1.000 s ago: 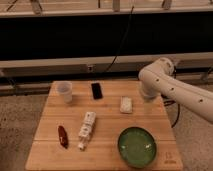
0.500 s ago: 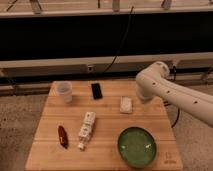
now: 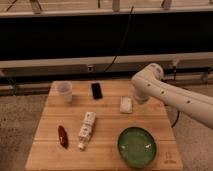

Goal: Wipe the white sponge on the table

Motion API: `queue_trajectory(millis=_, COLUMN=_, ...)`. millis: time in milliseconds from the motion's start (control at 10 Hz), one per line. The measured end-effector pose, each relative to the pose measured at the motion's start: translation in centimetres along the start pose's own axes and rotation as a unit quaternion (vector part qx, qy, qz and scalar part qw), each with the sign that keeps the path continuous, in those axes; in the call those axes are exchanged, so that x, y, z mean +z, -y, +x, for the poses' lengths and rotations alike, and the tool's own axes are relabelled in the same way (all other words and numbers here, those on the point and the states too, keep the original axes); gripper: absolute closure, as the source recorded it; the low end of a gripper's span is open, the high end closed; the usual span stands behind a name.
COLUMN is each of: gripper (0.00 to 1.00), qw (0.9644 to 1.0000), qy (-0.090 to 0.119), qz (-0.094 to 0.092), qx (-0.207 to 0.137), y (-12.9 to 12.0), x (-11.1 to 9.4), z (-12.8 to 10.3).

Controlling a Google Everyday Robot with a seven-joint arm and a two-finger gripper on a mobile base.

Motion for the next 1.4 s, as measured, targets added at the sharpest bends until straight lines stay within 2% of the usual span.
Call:
queue_trajectory(millis=800, gripper=0.2, qw=0.9991, qy=0.001, qz=-0.016, qx=-0.038, y=1.3, x=2.9, z=-1.0)
queue_trajectory(millis=1400, gripper=0.2, qw=0.9969, qy=-0.004, qz=-0.035, qx=-0.07, y=1.8, x=5.1, z=-1.6)
